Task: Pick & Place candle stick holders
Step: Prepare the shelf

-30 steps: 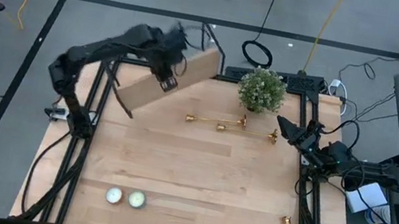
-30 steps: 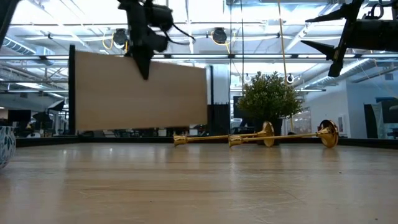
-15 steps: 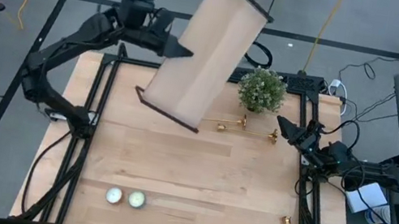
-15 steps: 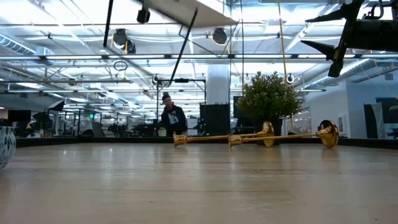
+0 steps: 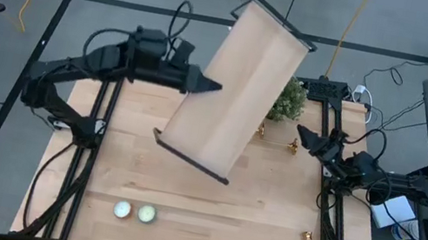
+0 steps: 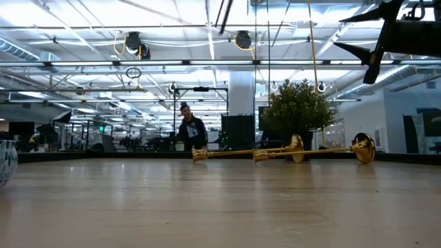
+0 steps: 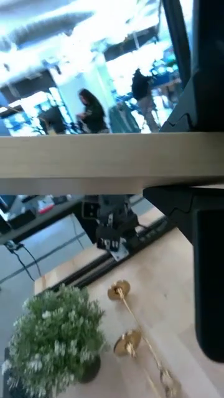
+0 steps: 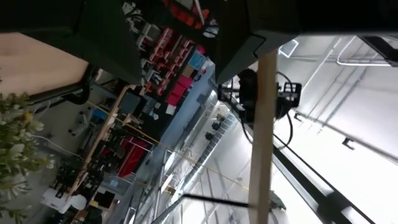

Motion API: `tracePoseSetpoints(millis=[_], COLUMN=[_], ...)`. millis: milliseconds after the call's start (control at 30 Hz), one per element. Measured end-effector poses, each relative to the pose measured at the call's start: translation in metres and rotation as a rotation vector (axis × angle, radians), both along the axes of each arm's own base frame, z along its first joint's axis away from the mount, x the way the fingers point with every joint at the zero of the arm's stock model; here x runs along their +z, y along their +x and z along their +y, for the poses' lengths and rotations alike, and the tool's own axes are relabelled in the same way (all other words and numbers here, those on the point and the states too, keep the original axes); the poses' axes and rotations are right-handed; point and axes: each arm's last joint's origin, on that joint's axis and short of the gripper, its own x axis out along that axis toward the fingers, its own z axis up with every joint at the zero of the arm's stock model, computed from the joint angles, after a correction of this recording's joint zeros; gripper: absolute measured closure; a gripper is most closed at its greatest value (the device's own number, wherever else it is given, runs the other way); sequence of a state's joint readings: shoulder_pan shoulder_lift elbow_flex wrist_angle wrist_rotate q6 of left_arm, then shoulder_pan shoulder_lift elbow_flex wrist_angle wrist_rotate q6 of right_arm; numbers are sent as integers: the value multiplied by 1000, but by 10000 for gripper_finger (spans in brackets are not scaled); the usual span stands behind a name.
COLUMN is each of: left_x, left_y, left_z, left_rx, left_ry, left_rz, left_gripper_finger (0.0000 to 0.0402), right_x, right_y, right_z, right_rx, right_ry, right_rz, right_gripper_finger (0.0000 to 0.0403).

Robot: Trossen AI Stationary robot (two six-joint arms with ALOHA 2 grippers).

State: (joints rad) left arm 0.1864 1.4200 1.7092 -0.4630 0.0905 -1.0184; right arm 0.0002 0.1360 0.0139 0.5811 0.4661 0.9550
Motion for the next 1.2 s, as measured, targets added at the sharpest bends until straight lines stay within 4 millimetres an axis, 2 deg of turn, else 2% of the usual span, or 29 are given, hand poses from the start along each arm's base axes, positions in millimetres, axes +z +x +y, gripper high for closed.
tracePoseSetpoints(millis=[100, 267, 467, 600, 767, 933, 1067, 1133, 1200], left_x=[3, -6, -42, -63, -99, -151, -194, -205, -206], left_y=[0, -3, -9, -21, -33, -40, -45, -49, -49], left_z=[-21, -61, -123, -166, -205, -223, -223, -219, -213], left_rx=[31, 75, 105, 146, 273, 320, 374, 484, 600], left_ry=[-19, -89, -218, -269, -335, -448, -472, -469, -460], left_rz=[-20, -59, -168, -231, -273, -329, -365, -391, -414], left_gripper_finger=[351, 351, 351, 351, 351, 351, 351, 351, 351], right_x=[3, 5, 6, 7, 6, 6, 6, 6, 6], right_y=[-1, -3, -3, -3, -3, -2, -2, -2, -1], right_z=[0, 0, 0, 1, 2, 4, 4, 5, 5], right_rx=[-3, -12, -8, 21, 42, 70, 82, 100, 130], right_ry=[-6, -24, -21, -31, -21, -21, -25, -32, -27], right_rz=[-27, -51, -65, -67, -69, -70, -70, -69, -75], right_gripper_finger=[200, 200, 200, 200, 200, 200, 200, 200, 200])
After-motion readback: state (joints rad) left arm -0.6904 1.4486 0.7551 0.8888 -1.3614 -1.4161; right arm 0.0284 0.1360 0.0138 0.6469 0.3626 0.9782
